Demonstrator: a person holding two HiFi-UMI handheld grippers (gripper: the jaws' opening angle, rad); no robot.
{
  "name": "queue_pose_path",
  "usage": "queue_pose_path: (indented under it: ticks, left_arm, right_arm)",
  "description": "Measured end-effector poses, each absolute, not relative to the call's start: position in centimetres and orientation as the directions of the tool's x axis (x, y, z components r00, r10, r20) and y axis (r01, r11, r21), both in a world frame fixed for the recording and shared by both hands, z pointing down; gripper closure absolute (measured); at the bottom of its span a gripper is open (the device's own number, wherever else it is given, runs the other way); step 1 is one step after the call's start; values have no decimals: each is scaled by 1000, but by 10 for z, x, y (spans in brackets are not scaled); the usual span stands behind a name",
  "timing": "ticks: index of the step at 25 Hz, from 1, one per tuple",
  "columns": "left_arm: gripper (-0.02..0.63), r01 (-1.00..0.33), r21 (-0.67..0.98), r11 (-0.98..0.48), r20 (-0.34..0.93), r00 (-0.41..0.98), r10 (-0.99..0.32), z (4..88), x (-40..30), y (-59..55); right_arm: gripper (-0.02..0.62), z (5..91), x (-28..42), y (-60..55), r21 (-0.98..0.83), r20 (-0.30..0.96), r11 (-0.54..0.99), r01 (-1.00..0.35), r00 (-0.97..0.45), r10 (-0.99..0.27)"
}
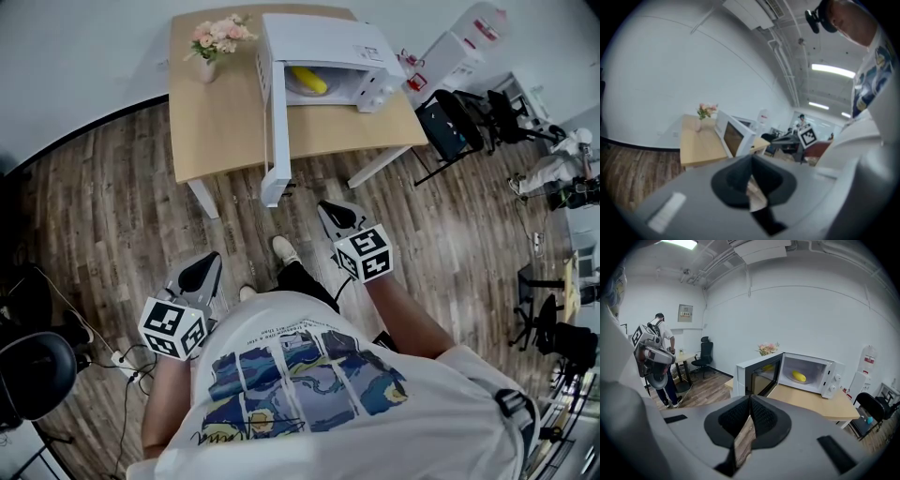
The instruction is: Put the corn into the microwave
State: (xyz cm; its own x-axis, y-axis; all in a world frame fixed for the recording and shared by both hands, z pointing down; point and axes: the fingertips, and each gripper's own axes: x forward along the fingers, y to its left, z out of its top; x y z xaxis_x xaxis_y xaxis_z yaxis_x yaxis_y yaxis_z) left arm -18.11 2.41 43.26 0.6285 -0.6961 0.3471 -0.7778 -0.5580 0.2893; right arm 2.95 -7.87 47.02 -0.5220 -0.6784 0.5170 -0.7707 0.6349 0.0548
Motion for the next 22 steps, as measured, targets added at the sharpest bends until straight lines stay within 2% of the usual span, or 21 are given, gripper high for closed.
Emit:
queue_pose_path:
  ticks: [22]
  left_arm:
    - [597, -781, 325, -533, 359, 624, -695, 433, -167, -11]
  right_arm:
    - [584, 478, 54, -119, 49, 528, 620, -783, -507, -681]
